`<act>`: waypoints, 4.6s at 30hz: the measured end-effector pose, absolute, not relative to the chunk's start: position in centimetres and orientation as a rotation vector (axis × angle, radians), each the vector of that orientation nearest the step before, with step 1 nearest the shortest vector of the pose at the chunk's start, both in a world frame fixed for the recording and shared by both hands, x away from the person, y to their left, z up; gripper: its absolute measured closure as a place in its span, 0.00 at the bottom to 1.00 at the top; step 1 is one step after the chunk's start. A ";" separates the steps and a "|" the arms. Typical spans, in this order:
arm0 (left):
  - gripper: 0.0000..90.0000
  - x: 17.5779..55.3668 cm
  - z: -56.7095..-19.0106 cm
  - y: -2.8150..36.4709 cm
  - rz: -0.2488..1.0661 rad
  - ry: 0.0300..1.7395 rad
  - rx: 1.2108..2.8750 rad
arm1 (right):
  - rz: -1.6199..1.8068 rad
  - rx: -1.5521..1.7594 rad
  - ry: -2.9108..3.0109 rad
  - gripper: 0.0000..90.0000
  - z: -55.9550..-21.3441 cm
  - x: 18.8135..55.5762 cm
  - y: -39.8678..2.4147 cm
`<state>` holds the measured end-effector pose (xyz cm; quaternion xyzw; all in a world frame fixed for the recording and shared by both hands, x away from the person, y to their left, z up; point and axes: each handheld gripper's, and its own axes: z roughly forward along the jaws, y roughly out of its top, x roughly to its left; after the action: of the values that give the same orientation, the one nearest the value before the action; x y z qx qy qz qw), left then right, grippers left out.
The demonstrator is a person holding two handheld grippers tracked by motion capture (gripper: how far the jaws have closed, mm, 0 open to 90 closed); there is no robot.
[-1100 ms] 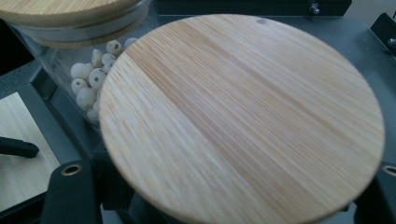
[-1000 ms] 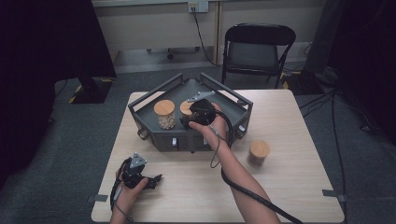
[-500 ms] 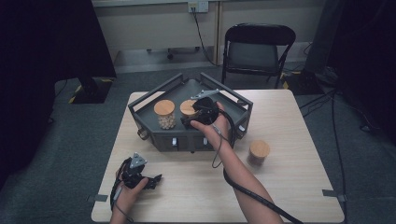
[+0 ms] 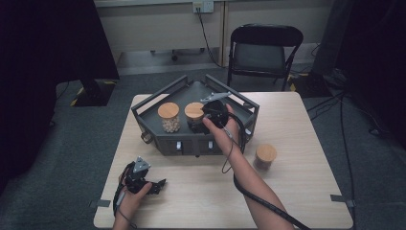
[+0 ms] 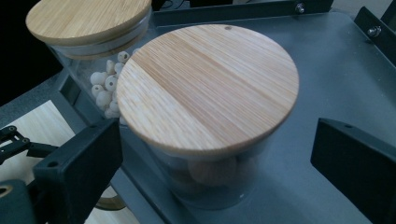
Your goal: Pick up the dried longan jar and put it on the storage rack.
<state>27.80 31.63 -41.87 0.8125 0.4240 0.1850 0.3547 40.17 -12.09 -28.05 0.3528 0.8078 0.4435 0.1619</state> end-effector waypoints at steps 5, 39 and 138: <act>0.00 27.8 -41.9 31.6 0.478 1.096 2.100 | 1.266 1.009 2.298 0.02 -28.0 39.7 -12.6; 0.00 27.8 -41.8 31.6 0.479 1.094 2.103 | 1.300 0.988 2.255 0.02 -28.6 35.4 -18.9; 0.00 27.8 -41.8 31.6 0.479 1.094 2.103 | 1.192 1.163 2.083 0.02 -37.5 26.3 -31.0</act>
<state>27.81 31.63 -41.84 0.8132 0.4232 0.1854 0.3538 26.26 -30.97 -37.50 0.4240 0.7591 0.4343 0.2353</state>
